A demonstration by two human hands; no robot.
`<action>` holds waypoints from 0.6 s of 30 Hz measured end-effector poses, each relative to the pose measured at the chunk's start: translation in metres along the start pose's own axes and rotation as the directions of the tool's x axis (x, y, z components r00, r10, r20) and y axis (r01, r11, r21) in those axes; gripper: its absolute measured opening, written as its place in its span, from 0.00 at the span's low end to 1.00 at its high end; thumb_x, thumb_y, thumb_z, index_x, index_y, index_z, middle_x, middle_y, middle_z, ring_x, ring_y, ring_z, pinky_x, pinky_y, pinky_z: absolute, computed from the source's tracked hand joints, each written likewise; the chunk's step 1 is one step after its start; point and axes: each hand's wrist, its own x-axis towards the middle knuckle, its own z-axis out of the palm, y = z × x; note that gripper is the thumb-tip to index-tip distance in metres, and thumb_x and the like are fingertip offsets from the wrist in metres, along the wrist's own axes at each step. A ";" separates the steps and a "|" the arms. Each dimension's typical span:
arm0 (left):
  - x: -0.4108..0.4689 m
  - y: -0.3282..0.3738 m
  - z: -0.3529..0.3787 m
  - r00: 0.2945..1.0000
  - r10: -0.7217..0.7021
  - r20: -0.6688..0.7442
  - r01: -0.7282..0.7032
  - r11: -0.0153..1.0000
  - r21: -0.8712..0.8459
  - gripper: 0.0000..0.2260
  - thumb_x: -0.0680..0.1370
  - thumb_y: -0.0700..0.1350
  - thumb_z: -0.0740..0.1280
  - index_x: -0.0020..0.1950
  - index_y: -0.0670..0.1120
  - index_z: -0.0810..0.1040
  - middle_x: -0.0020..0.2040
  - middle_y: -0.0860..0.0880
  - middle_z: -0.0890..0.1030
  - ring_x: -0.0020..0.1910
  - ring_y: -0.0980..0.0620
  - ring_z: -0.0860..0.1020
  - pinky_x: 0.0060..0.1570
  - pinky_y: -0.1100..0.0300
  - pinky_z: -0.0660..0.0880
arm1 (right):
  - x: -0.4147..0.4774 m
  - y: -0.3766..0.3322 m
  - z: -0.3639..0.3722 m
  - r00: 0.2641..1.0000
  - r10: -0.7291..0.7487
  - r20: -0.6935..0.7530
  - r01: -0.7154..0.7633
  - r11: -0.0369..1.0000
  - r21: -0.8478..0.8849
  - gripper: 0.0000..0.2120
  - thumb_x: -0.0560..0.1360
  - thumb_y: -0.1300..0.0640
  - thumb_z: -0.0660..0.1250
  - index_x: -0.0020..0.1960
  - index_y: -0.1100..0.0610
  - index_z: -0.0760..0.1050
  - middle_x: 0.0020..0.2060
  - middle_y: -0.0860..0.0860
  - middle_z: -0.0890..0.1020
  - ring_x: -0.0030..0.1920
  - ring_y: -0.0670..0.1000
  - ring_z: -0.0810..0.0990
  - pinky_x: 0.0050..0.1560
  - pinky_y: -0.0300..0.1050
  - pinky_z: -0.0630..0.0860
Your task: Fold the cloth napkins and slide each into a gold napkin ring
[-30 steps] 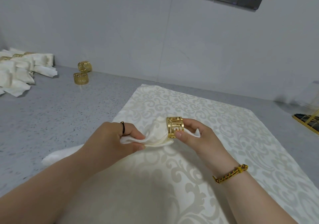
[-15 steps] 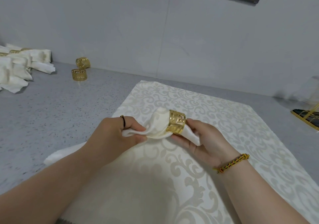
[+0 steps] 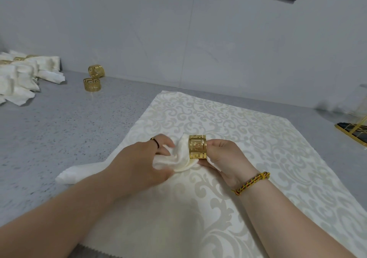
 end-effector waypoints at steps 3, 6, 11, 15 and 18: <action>0.005 0.009 -0.003 1.000 -0.017 0.019 0.016 0.998 0.066 0.41 0.67 0.58 0.71 0.71 0.63 0.48 0.63 0.65 0.65 0.61 0.62 0.69 0.51 0.72 0.64 | -0.002 -0.001 0.000 1.000 -0.009 0.000 0.009 1.000 0.005 0.07 0.72 0.67 0.66 0.36 0.63 0.76 0.35 0.57 0.79 0.37 0.51 0.79 0.45 0.38 0.79; 0.017 0.033 0.004 0.990 0.141 0.025 -0.142 0.949 0.282 0.48 0.67 0.62 0.69 0.74 0.58 0.39 0.74 0.61 0.52 0.71 0.58 0.60 0.64 0.65 0.60 | -0.006 -0.001 0.003 0.999 -0.038 -0.007 0.038 0.999 0.019 0.09 0.72 0.68 0.65 0.33 0.62 0.75 0.32 0.56 0.78 0.33 0.49 0.78 0.38 0.36 0.79; 0.038 0.041 0.033 0.983 0.174 -0.060 -0.144 0.931 0.335 0.22 0.73 0.53 0.66 0.65 0.53 0.67 0.60 0.55 0.73 0.59 0.55 0.71 0.52 0.62 0.69 | -0.008 0.002 0.000 0.996 -0.084 0.009 0.085 0.993 -0.081 0.15 0.72 0.69 0.60 0.28 0.58 0.70 0.24 0.51 0.72 0.26 0.46 0.71 0.26 0.32 0.70; 0.035 0.035 0.038 0.976 0.130 -0.173 -0.088 0.969 0.232 0.07 0.72 0.51 0.66 0.46 0.52 0.71 0.37 0.56 0.70 0.39 0.57 0.69 0.36 0.64 0.63 | -0.008 0.006 0.003 0.995 -0.103 0.010 0.103 0.990 -0.098 0.12 0.72 0.67 0.63 0.31 0.59 0.72 0.28 0.53 0.72 0.27 0.46 0.69 0.26 0.32 0.67; 0.034 0.037 0.040 0.968 0.103 -0.227 -0.052 0.974 0.220 0.08 0.71 0.51 0.66 0.41 0.53 0.68 0.33 0.55 0.69 0.37 0.56 0.70 0.32 0.65 0.63 | -0.009 0.006 0.003 0.987 -0.161 0.003 0.161 0.985 -0.070 0.16 0.72 0.68 0.64 0.27 0.58 0.70 0.20 0.47 0.70 0.21 0.41 0.66 0.23 0.30 0.63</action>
